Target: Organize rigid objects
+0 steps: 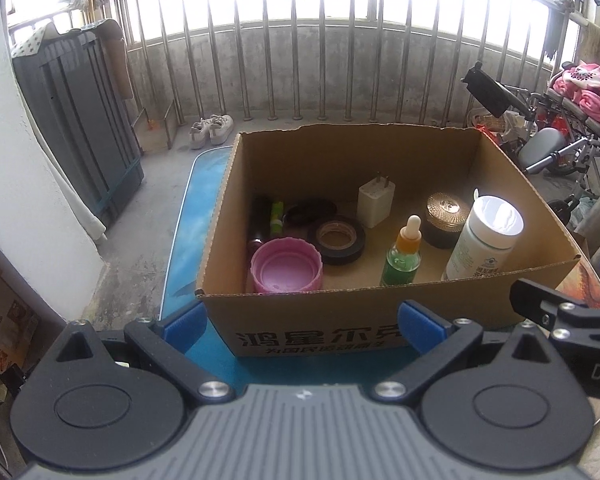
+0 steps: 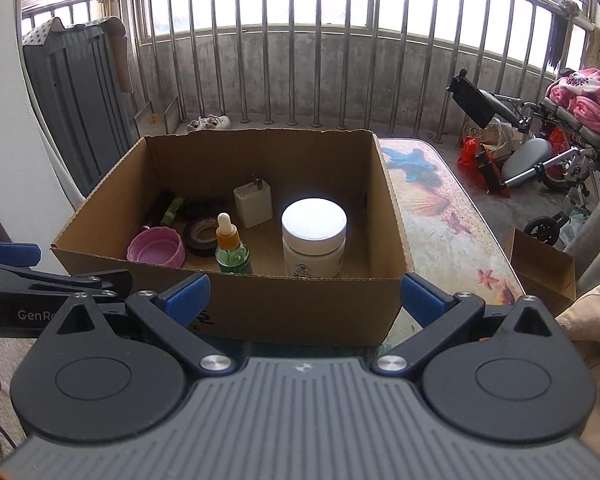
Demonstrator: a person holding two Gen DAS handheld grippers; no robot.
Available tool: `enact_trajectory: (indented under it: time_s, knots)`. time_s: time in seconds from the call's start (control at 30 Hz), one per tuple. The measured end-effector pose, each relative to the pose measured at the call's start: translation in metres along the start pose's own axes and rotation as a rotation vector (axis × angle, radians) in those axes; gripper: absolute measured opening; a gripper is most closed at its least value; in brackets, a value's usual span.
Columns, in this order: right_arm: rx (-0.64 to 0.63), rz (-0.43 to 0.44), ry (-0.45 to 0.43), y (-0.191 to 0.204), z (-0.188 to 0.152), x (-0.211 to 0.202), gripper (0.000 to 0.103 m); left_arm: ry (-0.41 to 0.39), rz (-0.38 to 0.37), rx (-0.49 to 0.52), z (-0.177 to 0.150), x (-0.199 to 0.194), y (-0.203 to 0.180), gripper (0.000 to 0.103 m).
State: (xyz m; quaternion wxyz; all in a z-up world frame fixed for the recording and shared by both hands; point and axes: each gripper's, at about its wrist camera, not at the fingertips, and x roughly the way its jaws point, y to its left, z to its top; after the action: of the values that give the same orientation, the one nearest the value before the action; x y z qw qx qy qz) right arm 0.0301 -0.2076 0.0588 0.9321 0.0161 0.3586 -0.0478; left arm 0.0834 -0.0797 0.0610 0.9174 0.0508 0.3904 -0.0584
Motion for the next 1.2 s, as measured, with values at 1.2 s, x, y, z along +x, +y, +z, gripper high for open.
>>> enact_trajectory:
  time_s: [1.2]
  knots:
    - [-0.016, -0.028, 0.016, 0.009, 0.003, -0.002, 0.102, 0.006, -0.006, -0.005, -0.001, 0.002, 0.01, 0.102]
